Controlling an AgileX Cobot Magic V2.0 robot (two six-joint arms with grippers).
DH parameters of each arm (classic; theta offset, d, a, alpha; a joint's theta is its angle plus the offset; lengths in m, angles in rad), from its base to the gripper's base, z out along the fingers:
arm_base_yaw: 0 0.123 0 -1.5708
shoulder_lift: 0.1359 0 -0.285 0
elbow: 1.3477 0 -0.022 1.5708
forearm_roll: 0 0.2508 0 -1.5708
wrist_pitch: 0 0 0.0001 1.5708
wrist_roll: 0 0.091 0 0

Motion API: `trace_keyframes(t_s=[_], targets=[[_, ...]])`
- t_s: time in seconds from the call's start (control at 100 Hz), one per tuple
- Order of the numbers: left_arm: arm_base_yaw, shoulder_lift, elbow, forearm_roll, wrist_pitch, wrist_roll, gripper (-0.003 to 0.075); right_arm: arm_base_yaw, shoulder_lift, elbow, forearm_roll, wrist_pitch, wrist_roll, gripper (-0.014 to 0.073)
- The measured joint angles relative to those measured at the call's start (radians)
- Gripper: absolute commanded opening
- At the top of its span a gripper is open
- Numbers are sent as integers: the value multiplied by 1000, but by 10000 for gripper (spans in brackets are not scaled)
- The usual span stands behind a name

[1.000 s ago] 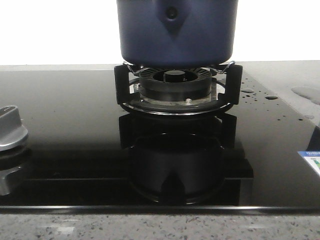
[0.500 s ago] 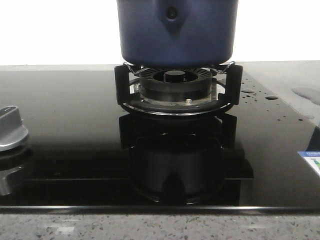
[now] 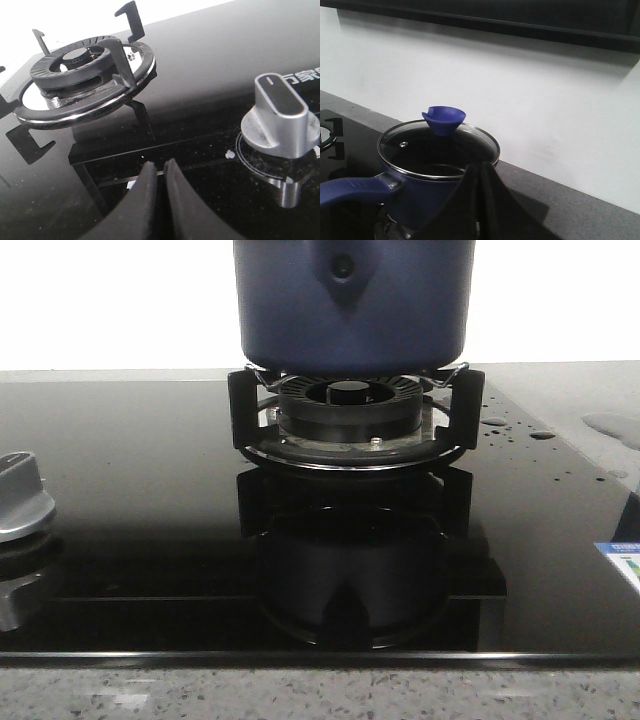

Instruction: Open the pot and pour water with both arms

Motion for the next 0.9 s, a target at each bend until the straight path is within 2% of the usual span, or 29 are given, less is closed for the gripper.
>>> trace_keyframes(t_s=[0.41,0.66,0.71,0.76,0.78,0.9], targets=[[0,0,0,0,1,0,-20,35,0,2,0,15,2,-64],[0,0,0,0,1,0,-20,144,0,99,4,187,-12,-64],[0,0,0,0,1,0,-20,172,0,122,64,240,-86,-65],[0,0,0,0,1,0,-20,188,-4,141,193,298,-259,-64],[0,0,0,0,1,0,-20,193,-8,148,265,325,-314,-64],[0,0,0,0,1,0,-20,198,-36,174,776,523,-860,-64]])
